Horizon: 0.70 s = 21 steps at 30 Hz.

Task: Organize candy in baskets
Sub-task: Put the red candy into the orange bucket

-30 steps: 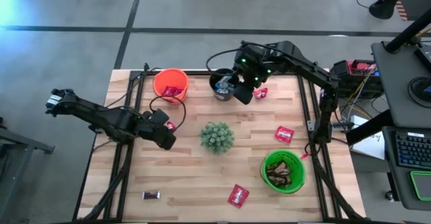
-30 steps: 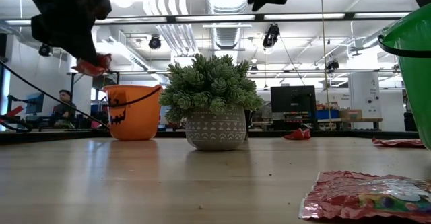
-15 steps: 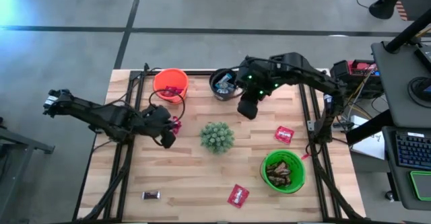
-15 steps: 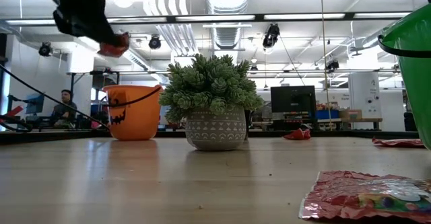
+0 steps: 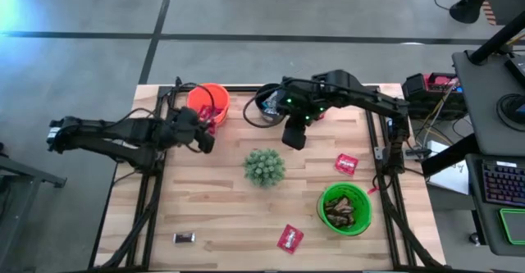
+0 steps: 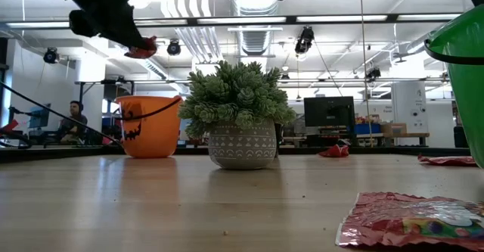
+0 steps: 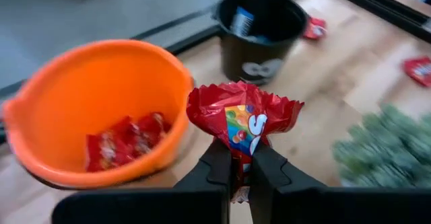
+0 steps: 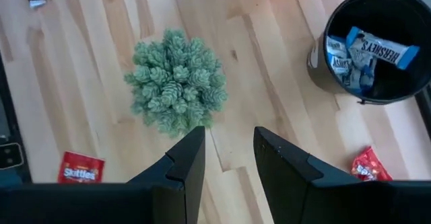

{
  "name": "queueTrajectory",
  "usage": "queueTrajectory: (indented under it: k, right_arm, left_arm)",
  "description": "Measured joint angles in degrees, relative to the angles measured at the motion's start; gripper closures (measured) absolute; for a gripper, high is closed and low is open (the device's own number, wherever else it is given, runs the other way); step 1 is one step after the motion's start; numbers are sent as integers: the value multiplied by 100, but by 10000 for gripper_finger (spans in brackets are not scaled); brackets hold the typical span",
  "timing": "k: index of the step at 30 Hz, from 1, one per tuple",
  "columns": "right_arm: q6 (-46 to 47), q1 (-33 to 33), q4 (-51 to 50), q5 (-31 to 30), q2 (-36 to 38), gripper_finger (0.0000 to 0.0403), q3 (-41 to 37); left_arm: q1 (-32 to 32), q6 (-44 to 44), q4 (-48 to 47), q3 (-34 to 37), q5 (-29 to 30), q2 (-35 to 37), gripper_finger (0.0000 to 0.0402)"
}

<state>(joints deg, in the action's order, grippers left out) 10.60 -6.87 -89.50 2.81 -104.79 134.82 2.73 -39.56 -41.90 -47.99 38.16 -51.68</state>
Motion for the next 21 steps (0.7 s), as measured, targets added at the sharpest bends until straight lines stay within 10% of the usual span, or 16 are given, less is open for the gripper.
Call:
queueTrajectory:
  k: [11,21]
  right_arm:
    - [-516,-64,31,-1426,-27,284,-2]
    - [-1109,-594,21,-1488,-26,284,-2]
  left_arm:
    - [-1158,858,747,-1,-185,157,401]
    - [-2234,1312,896,-1,-185,6,401]
